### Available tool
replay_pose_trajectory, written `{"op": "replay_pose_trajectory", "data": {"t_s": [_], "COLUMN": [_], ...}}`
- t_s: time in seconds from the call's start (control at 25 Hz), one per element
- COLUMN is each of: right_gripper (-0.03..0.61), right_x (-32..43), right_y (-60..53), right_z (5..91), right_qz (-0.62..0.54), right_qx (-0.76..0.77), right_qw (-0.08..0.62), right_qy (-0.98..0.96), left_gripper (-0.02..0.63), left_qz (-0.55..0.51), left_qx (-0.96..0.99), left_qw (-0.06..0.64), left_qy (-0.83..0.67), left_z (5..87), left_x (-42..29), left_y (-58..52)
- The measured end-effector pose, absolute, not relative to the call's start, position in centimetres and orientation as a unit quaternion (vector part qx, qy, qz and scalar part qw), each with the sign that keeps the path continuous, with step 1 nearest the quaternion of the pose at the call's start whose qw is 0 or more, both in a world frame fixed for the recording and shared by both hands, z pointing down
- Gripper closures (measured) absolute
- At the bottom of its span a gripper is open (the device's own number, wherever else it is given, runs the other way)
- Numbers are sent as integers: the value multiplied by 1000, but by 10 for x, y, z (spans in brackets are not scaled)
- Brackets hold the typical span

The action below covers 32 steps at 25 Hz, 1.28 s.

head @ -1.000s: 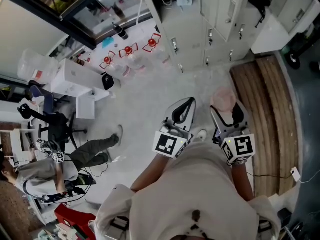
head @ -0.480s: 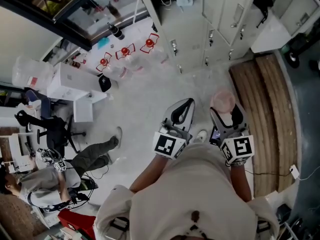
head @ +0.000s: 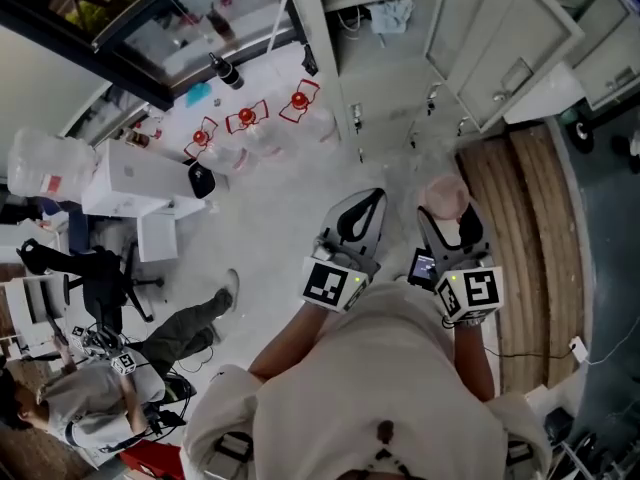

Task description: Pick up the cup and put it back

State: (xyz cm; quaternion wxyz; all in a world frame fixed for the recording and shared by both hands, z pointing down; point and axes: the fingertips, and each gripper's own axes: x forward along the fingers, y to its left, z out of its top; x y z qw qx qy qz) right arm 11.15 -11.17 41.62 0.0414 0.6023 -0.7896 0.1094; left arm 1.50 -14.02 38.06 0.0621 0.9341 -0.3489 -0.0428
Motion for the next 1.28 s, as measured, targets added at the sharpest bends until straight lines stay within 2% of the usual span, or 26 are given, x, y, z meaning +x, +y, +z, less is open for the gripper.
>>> {"op": "replay_pose_trajectory", "data": {"t_s": [0.48, 0.88, 1.28], "right_gripper": [253, 253, 253], "right_x": [89, 128, 157], "right_y": [-223, -348, -460], "right_z": [408, 428, 448], "right_qz": [82, 72, 77], "right_qx": [637, 654, 656], "right_qw": [44, 55, 47], "right_qy": [-765, -751, -749], "left_gripper": [604, 604, 604], "left_qz": [-54, -65, -66], "left_qx": [947, 950, 948], "left_qw": [51, 57, 35], "left_qy": [-311, -301, -309], "left_z": [374, 362, 346], "left_x": [-9, 16, 62], "left_y": [-223, -299, -369]}}
